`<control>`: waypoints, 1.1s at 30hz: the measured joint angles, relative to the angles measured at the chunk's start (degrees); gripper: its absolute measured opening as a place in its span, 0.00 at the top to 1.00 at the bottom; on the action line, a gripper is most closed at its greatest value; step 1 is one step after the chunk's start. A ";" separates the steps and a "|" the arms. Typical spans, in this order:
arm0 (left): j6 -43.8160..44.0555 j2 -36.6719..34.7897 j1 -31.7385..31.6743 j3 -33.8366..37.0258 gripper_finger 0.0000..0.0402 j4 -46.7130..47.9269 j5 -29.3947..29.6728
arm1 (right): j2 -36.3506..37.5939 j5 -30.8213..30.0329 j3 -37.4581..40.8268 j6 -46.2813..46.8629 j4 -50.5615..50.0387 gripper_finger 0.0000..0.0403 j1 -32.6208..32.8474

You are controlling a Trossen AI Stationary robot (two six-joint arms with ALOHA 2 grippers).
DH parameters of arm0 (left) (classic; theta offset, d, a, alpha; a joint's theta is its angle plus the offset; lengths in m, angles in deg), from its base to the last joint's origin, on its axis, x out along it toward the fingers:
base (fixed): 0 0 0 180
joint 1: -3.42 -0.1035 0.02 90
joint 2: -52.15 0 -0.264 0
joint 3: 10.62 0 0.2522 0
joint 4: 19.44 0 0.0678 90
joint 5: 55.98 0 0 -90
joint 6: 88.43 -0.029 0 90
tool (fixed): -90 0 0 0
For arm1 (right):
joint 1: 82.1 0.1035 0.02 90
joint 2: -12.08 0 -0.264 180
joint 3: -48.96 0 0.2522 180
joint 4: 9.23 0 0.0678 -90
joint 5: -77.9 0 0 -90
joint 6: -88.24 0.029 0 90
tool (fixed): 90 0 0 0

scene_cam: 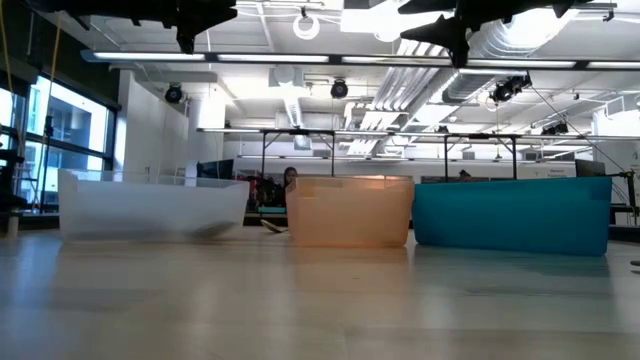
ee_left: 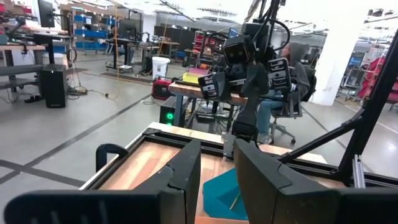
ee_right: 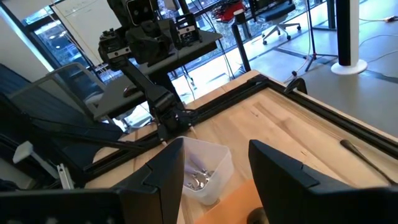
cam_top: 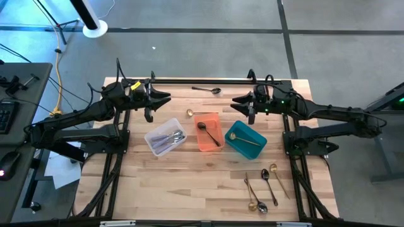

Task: Sort silverware by color (type)
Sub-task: Put the black spoon into the orange bin

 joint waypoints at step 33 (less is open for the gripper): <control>-0.54 0.00 0.00 0.00 0.79 0.06 5.70 | -9.01 6.95 -6.78 72.24 -59.41 0.59 46.67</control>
